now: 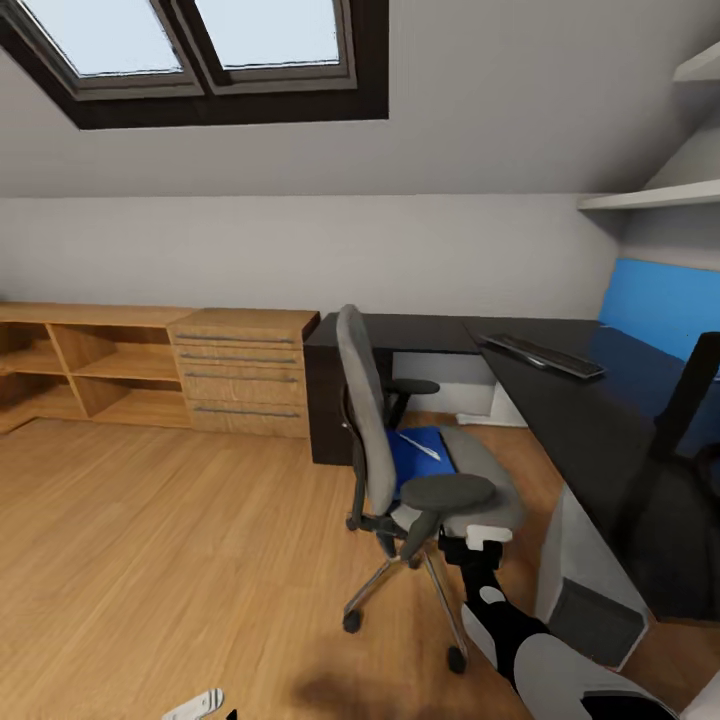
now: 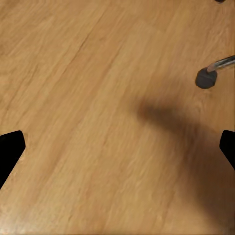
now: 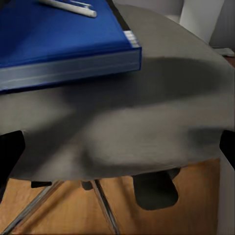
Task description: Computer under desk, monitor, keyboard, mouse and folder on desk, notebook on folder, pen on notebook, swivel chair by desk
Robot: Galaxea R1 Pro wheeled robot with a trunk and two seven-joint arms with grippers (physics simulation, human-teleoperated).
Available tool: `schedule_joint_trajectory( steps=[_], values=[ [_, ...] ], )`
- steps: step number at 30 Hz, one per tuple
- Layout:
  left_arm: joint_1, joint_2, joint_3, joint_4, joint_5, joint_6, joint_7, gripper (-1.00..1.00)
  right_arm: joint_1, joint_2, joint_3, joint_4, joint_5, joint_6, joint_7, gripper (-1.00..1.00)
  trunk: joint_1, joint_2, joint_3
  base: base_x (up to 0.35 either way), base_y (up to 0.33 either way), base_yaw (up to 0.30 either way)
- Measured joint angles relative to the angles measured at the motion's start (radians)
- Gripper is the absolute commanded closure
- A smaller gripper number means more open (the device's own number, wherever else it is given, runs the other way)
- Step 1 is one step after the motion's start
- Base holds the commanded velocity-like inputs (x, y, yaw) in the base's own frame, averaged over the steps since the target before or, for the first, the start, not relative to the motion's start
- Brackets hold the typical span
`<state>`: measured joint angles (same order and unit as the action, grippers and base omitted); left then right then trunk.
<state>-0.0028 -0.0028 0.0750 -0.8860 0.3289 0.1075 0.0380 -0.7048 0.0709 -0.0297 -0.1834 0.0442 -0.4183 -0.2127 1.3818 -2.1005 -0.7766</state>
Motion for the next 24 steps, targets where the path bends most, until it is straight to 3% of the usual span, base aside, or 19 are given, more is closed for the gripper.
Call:
schedule_joint_trajectory(
  steps=[4,16,24],
  values=[
    [0.000,0.000,0.000,0.001,0.000,-0.008,-0.001,-1.00,0.000,0.001,0.005,0.000,0.003,0.001,0.002,-1.00,0.000,0.000,0.000,-0.016,0.185,0.258],
    [0.000,-0.001,0.000,0.001,0.000,-0.009,-0.001,-1.00,0.000,0.001,0.003,0.000,0.002,0.000,0.001,-1.00,0.000,0.000,0.000,-0.001,0.010,0.254],
    [0.000,-0.001,0.000,0.001,0.000,-0.011,-0.001,-1.00,0.000,0.001,0.005,0.000,0.003,0.001,0.002,-1.00,0.000,0.000,0.000,0.000,0.000,0.023]
  ],
)
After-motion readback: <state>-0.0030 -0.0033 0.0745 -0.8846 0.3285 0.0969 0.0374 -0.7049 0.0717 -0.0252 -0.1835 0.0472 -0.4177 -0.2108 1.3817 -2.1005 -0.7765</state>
